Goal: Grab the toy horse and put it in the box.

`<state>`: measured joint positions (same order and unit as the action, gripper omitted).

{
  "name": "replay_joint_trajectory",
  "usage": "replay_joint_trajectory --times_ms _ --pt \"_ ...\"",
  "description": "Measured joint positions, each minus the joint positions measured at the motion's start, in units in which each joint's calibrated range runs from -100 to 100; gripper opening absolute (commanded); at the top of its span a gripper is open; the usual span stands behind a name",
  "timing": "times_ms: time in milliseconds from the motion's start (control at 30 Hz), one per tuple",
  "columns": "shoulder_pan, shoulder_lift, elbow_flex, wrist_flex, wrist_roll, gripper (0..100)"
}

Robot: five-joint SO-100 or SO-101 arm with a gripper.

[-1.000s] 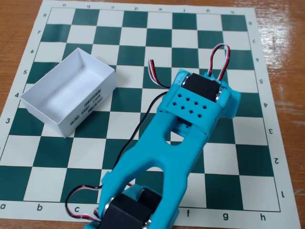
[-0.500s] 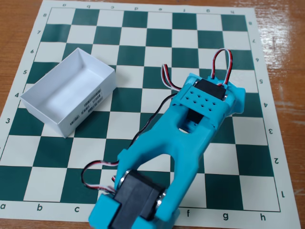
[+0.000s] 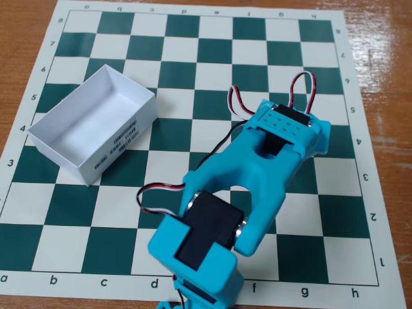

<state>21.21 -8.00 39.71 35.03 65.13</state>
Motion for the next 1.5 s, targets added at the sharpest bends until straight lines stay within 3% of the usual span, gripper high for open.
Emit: replay_joint_trajectory --times_ms 867,967,1100,1500 --pt "-2.6 12.6 -4.9 -6.1 -1.1 20" --pt "-2.6 13.3 -4.9 -6.9 -1.1 16" --pt "-2.2 13.7 -4.8 -8.6 -1.1 0" --pt "-1.4 12.2 -0.5 -11.3 -1.6 0"
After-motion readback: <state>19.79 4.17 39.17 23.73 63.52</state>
